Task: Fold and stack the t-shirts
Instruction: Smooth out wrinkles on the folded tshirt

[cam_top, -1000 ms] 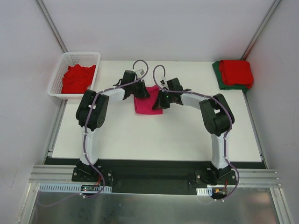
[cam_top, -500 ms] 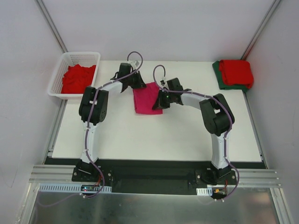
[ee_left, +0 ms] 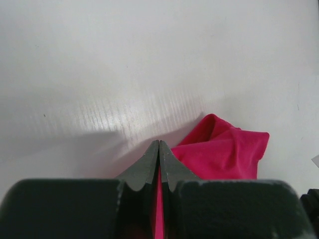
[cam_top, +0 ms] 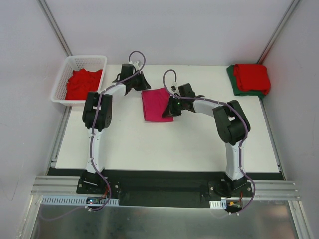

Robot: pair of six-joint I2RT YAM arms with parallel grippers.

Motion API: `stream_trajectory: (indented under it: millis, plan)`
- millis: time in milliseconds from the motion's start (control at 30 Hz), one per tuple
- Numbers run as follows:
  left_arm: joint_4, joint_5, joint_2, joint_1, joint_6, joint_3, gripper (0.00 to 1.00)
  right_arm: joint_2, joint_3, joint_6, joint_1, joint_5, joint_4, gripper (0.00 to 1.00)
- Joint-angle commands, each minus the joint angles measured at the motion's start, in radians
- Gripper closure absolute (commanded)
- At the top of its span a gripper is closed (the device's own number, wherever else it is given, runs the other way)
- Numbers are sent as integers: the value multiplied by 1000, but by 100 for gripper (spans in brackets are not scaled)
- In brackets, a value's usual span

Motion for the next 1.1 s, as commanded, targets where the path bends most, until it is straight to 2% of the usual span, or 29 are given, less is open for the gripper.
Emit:
stream_trajectory:
  millis: [0, 267, 567, 1067]
  plan:
    - [14, 46, -178, -2, -8, -13, 100, -5, -21, -21, 2, 35, -28, 99]
    - [76, 155, -313, -9, -64, -169, 100, -6, -12, -16, 2, 33, -30, 99]
    - [198, 183, -285, -39, -121, -309, 100, -6, -15, -16, 1, 35, -30, 99]
    - [246, 193, -152, -118, -166, -257, 100, -3, -17, -18, 1, 36, -30, 99]
